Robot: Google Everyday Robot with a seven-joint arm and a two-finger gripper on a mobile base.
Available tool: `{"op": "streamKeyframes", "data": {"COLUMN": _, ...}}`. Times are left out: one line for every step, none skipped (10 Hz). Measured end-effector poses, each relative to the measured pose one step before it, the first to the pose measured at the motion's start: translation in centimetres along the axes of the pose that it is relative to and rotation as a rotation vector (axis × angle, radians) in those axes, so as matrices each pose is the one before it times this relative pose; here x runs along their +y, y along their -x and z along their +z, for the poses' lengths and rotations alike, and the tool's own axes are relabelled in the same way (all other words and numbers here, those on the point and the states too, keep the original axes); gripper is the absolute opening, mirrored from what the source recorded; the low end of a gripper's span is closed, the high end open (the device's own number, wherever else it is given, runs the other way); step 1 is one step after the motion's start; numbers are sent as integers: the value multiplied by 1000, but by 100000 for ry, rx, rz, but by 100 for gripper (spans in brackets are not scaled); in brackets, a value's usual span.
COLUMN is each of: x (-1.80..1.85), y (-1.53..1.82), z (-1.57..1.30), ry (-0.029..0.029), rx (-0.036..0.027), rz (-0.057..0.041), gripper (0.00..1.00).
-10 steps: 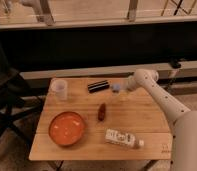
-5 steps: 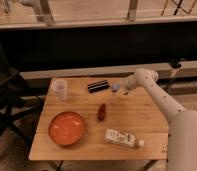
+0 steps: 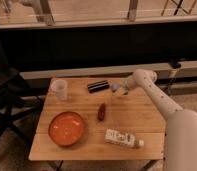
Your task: Place the white sponge in the ceramic bowl
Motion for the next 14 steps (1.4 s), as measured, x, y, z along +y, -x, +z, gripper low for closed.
{"op": "streamKeyframes", "data": {"x": -142, "y": -112, "z": 219, "ry": 71, "rx": 118, "rz": 802, "gripper": 80}}
{"op": "streamKeyframes", "data": {"x": -168, "y": -93, "z": 188, "ry": 91, "rx": 44, "rz": 863, "gripper": 80}}
{"op": "streamKeyframes", "data": {"x": -164, "y": -44, "z": 198, "ry": 92, "rx": 20, "rz": 845, "gripper": 80}}
{"op": "streamKeyframes", "data": {"x": -129, "y": -56, "z": 204, "ry": 157, "rx": 89, "rz": 916, "gripper": 80}}
{"op": "streamKeyframes", "data": {"x": -116, "y": -87, "z": 268, "ry": 366, "rx": 255, "rz": 1105, "gripper": 80}}
{"op": "streamKeyframes", "data": {"x": -85, "y": -173, "z": 263, "ry": 354, "rx": 552, "rz": 1086, "gripper": 80}}
{"op": "streamKeyframes", "data": {"x": 1, "y": -91, "z": 182, "ry": 229, "rx": 476, "rz": 553, "gripper": 80}}
{"op": "streamKeyframes", "data": {"x": 1, "y": -116, "z": 179, "ry": 101, "rx": 526, "rz": 340, "gripper": 80}}
{"op": "streamKeyframes", "data": {"x": -4, "y": -169, "z": 224, "ry": 205, "rx": 900, "rz": 373, "gripper": 80}}
{"op": "streamKeyframes", "data": {"x": 23, "y": -74, "z": 156, "ry": 158, "rx": 530, "rz": 190, "gripper": 80}}
{"op": "streamKeyframes", "data": {"x": 22, "y": -14, "z": 117, "ry": 222, "rx": 402, "rz": 74, "gripper": 78}}
{"op": "streamKeyframes", "data": {"x": 6, "y": -59, "z": 120, "ry": 259, "rx": 399, "rz": 137, "gripper": 69}}
{"op": "streamKeyframes", "data": {"x": -3, "y": 30, "z": -12, "ry": 220, "rx": -135, "rz": 62, "gripper": 57}}
{"op": "streamKeyframes", "data": {"x": 56, "y": 41, "z": 1, "ry": 275, "rx": -225, "rz": -134, "gripper": 49}}
